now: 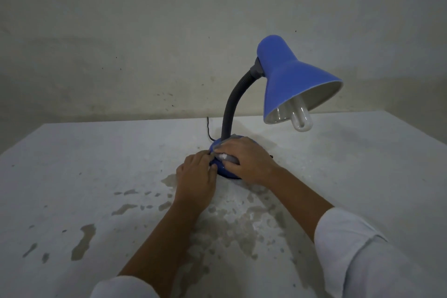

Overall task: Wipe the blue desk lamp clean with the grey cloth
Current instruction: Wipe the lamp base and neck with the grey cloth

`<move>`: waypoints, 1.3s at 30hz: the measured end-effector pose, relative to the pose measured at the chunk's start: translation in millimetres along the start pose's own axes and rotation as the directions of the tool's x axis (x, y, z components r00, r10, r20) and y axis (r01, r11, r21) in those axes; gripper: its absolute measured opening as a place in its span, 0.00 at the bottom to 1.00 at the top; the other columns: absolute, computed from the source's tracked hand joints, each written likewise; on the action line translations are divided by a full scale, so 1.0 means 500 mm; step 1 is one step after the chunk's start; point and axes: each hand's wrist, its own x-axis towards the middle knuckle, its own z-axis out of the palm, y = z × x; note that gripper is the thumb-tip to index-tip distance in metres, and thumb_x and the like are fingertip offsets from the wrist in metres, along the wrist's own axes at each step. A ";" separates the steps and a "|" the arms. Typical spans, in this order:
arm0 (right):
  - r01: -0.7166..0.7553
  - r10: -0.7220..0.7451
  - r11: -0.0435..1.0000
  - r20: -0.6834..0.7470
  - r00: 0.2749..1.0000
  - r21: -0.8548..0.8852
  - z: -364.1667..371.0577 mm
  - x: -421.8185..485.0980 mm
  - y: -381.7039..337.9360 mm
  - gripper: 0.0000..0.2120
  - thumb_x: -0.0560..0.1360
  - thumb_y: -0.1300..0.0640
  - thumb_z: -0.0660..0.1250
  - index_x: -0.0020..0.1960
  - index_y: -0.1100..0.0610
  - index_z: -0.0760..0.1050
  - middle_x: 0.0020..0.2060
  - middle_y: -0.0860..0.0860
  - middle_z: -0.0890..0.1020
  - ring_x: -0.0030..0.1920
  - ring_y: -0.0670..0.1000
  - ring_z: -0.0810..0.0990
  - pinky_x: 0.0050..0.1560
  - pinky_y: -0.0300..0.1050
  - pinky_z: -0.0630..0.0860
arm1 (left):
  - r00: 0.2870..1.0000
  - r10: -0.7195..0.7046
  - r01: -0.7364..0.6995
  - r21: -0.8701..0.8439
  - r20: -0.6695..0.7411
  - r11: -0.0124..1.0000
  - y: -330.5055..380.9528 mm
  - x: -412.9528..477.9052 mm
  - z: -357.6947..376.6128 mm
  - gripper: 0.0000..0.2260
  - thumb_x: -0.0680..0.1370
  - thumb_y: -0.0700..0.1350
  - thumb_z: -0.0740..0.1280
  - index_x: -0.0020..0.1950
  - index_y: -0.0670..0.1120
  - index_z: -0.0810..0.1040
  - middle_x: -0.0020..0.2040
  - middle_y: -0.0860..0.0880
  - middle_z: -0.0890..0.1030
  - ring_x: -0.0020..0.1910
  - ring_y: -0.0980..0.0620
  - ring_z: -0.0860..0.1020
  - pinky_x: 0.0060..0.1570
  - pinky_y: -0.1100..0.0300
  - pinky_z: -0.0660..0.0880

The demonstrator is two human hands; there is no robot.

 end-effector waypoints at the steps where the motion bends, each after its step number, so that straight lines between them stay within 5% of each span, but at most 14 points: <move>1: -0.008 0.008 1.000 -0.004 1.000 0.000 -0.004 0.000 0.000 0.17 0.73 0.50 0.60 0.60 0.52 0.78 0.57 0.50 0.81 0.57 0.50 0.77 0.59 0.49 0.74 | 1.000 0.001 -0.001 0.015 0.001 1.000 0.002 0.000 -0.001 0.17 0.81 0.49 0.53 0.68 0.48 0.68 0.69 0.51 0.71 0.67 0.51 0.67 0.68 0.54 0.62; 6: -0.127 0.124 0.986 -0.033 0.992 -0.110 -0.007 -0.002 -0.017 0.13 0.72 0.50 0.62 0.54 0.50 0.78 0.54 0.50 0.80 0.54 0.53 0.77 0.51 0.52 0.76 | 1.000 0.015 -0.016 0.078 0.012 0.997 0.009 0.000 0.002 0.19 0.80 0.54 0.54 0.69 0.49 0.67 0.71 0.51 0.69 0.72 0.51 0.62 0.71 0.51 0.57; 14: -0.383 0.381 0.888 -0.061 0.923 -0.254 -0.020 0.002 -0.032 0.15 0.76 0.50 0.59 0.61 0.49 0.74 0.56 0.52 0.76 0.56 0.56 0.71 0.51 0.52 0.71 | 0.999 -0.017 0.014 0.073 0.034 0.997 0.008 0.003 0.002 0.21 0.79 0.57 0.55 0.69 0.49 0.65 0.69 0.51 0.72 0.69 0.48 0.66 0.68 0.49 0.61; 21: -0.643 0.619 0.737 -0.174 0.766 -0.209 -0.070 -0.041 0.050 0.14 0.77 0.55 0.59 0.59 0.58 0.74 0.57 0.58 0.73 0.57 0.61 0.70 0.54 0.52 0.71 | 0.997 -0.029 0.026 0.050 0.065 0.998 0.009 0.001 0.001 0.22 0.79 0.57 0.55 0.70 0.49 0.63 0.71 0.51 0.69 0.69 0.48 0.65 0.70 0.49 0.60; 23: -0.630 0.580 0.765 -0.283 0.764 -0.131 -0.071 -0.050 0.068 0.12 0.75 0.57 0.61 0.57 0.59 0.74 0.55 0.60 0.74 0.56 0.63 0.71 0.51 0.51 0.70 | 0.998 -0.026 0.023 0.041 0.065 0.999 0.012 0.000 0.001 0.22 0.79 0.57 0.55 0.70 0.49 0.63 0.71 0.50 0.69 0.70 0.48 0.64 0.70 0.49 0.60; 27: -0.368 0.369 0.925 -0.428 0.825 0.089 -0.055 -0.016 0.057 0.10 0.73 0.61 0.66 0.54 0.60 0.76 0.50 0.60 0.79 0.51 0.61 0.76 0.51 0.49 0.74 | 0.997 -0.030 0.028 0.027 0.069 0.999 0.012 0.000 0.002 0.22 0.79 0.56 0.55 0.70 0.48 0.63 0.72 0.50 0.68 0.70 0.48 0.64 0.70 0.49 0.60; 33: -0.292 0.301 0.949 -0.075 0.951 0.116 -0.034 0.083 0.051 0.12 0.73 0.61 0.61 0.55 0.55 0.76 0.52 0.56 0.80 0.53 0.58 0.77 0.53 0.52 0.76 | 0.998 -0.007 0.005 0.029 0.063 1.000 0.009 0.000 0.002 0.25 0.78 0.60 0.56 0.71 0.49 0.62 0.72 0.52 0.67 0.69 0.48 0.65 0.69 0.50 0.61; 36: -0.329 0.318 0.940 0.113 0.941 0.091 -0.033 0.093 0.056 0.12 0.74 0.58 0.61 0.56 0.55 0.77 0.53 0.56 0.81 0.49 0.55 0.78 0.48 0.46 0.73 | 0.998 -0.026 0.023 0.052 0.065 0.998 0.010 0.000 0.003 0.26 0.77 0.61 0.55 0.71 0.50 0.62 0.72 0.52 0.66 0.69 0.49 0.65 0.69 0.50 0.60; 39: -0.335 0.324 0.940 0.151 0.934 0.058 -0.044 0.090 0.057 0.13 0.74 0.57 0.61 0.58 0.53 0.77 0.55 0.54 0.80 0.46 0.52 0.75 0.45 0.44 0.68 | 0.997 -0.030 0.026 0.059 0.066 0.998 0.013 0.000 0.001 0.26 0.77 0.61 0.55 0.71 0.50 0.62 0.71 0.52 0.67 0.69 0.49 0.65 0.69 0.50 0.61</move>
